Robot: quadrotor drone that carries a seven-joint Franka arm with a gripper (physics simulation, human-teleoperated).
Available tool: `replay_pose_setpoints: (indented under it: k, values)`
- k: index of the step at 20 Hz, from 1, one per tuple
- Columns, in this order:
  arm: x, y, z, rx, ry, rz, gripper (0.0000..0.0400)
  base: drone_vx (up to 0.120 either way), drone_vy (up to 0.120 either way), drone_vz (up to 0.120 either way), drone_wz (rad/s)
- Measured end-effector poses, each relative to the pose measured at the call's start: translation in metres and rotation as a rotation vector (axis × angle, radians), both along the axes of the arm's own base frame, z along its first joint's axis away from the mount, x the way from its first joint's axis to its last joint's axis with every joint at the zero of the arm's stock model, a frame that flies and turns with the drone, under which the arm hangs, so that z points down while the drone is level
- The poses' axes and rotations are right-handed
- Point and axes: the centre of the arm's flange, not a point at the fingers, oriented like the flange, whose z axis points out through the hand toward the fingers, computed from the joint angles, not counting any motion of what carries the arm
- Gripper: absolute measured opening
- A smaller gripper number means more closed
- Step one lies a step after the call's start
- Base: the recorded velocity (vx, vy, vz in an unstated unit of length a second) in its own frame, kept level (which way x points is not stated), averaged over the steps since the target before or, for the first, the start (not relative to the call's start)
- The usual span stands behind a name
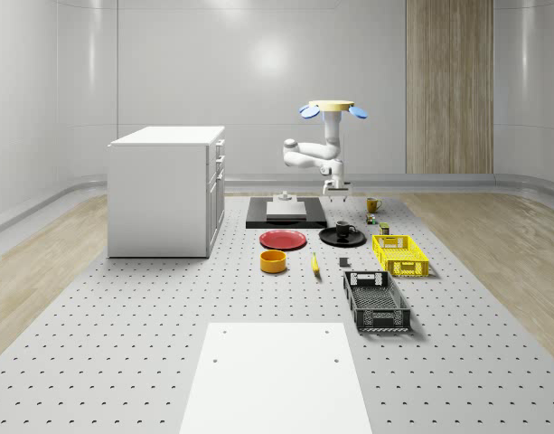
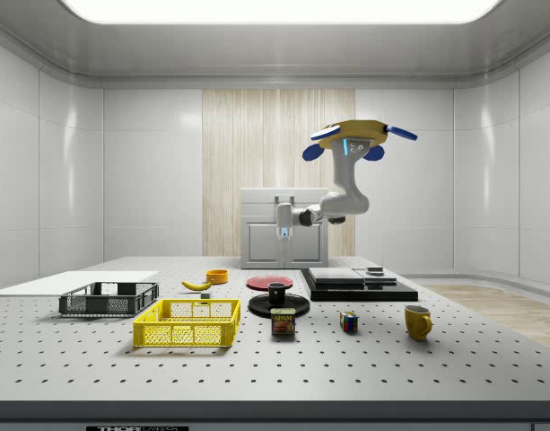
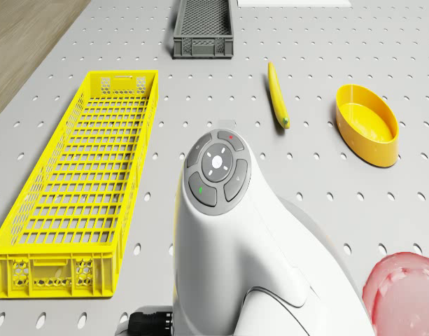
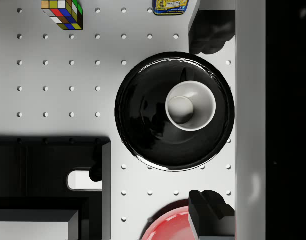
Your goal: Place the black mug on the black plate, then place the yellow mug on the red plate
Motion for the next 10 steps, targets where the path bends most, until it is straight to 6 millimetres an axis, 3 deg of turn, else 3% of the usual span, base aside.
replay_pose_setpoints:
  k: [10]
  values:
    - [0.0000,0.0000,0.0000,0.000,0.000,0.000,0.0400,-0.120,0.120,0.000,0.000]
